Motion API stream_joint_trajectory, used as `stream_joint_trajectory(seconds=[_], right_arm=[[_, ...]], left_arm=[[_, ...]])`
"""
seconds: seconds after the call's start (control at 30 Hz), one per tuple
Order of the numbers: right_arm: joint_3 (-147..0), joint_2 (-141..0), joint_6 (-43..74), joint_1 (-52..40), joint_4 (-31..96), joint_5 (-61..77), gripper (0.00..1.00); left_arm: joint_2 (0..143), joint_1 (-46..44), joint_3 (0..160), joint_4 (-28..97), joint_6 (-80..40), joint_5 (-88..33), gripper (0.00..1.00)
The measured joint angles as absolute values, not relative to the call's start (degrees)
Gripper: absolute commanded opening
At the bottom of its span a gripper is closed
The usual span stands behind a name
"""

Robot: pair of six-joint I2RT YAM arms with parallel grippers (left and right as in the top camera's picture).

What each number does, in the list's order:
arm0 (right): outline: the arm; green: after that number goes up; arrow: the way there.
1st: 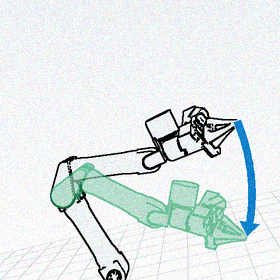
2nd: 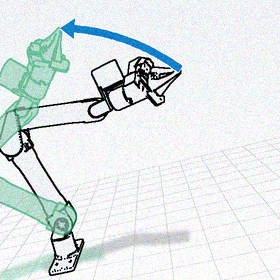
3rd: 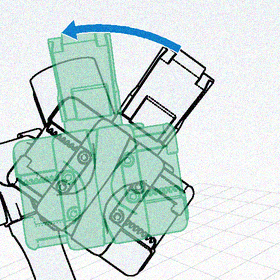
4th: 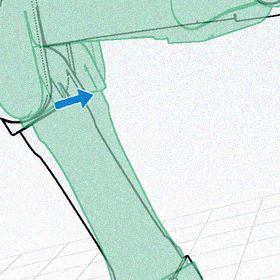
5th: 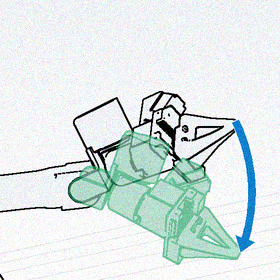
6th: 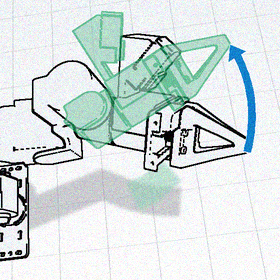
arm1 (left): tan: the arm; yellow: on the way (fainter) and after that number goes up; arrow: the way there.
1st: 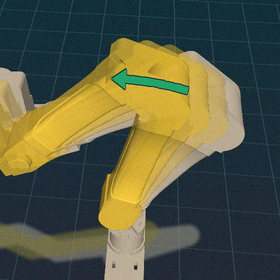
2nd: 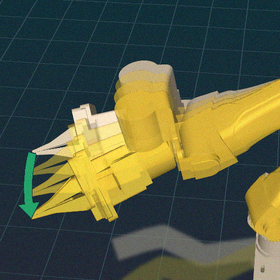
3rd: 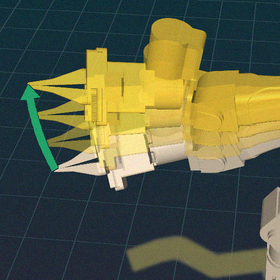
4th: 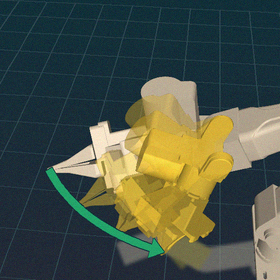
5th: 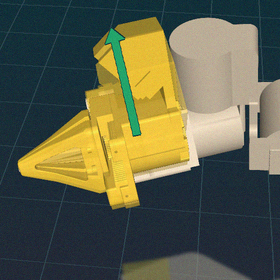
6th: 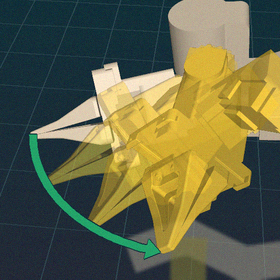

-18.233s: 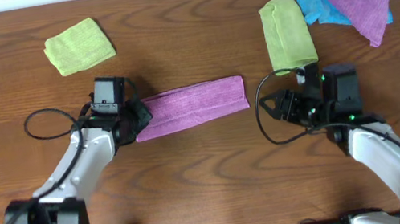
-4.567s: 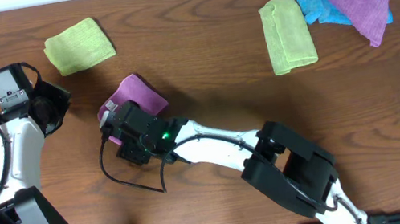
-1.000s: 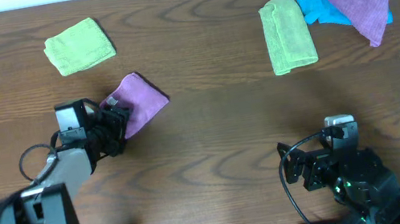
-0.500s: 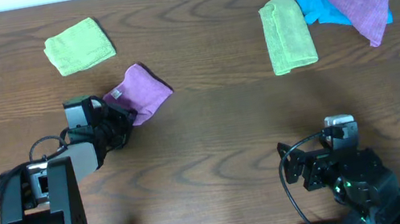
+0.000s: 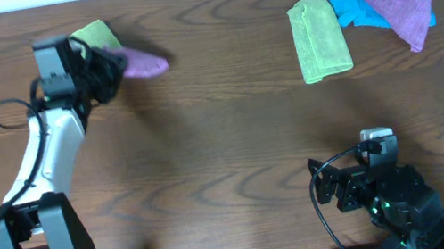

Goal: Fold the cloth
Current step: 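Grasp the folded purple cloth with the left gripper and lift it, then carry the purple cloth onto the green cloth at upper left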

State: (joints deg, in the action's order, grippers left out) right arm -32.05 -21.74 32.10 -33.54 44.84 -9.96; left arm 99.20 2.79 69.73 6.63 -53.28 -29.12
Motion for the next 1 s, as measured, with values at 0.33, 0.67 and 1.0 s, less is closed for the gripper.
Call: stream_joint_trajectory(seconds=[0.33, 0.67, 1.0], right_arm=[[-32.05, -21.74, 32.10, -33.54, 44.84, -9.96, 0.99], [-32.05, -21.76, 32.10, -33.54, 44.88, -9.93, 0.99], [-32.05, -21.78, 32.10, -33.54, 44.88, -9.93, 0.99]], left_arm=[[108.29, 4.97, 87.07, 7.64, -50.68, -26.61, 0.06], [124.62, 7.97, 101.45, 8.10, -50.52, -29.76, 0.06], [125.38, 8.91, 102.37, 7.25, -50.52, -29.98, 0.06]])
